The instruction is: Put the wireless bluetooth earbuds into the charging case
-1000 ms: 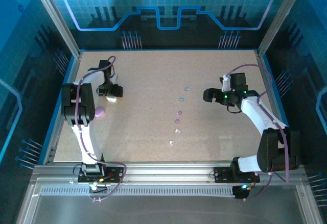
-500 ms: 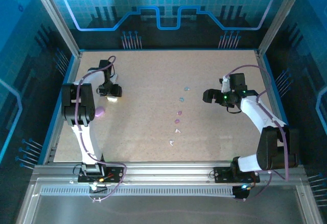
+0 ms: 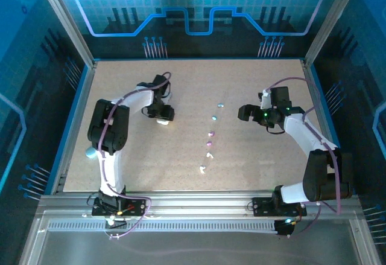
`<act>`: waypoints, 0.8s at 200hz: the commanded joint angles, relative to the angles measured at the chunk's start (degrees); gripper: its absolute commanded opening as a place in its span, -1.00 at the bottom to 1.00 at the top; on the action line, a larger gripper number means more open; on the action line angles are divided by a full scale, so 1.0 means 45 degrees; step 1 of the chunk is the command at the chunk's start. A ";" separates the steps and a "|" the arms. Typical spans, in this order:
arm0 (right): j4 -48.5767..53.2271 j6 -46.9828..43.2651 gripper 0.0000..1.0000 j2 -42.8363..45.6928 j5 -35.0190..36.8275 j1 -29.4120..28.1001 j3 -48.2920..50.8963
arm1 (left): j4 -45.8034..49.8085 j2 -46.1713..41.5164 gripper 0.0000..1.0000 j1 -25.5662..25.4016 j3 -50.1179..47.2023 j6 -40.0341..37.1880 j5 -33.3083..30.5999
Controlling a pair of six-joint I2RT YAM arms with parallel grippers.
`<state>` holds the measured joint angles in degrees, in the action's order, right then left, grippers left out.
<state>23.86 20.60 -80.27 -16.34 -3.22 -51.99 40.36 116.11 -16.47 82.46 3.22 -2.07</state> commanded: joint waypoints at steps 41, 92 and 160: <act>-0.0799 -0.0026 1.00 0.0634 -0.0910 -0.0693 0.0715 | 0.0151 -0.0955 0.13 -0.2545 -0.0870 0.2611 -0.0070; -0.1520 -0.0712 0.94 0.0789 -0.1018 -0.1703 0.0875 | -0.0429 -0.1471 0.26 -0.3587 -0.2182 0.3582 -0.0137; -0.2520 -0.3799 0.58 -0.0070 -0.0779 -0.4303 0.0430 | -0.2879 -0.4645 0.55 -0.2624 -0.4109 0.5013 0.0735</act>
<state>16.14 11.68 -78.85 -19.57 -18.96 -48.49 34.02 102.96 -31.53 67.79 21.12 -2.46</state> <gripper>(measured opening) 0.812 0.774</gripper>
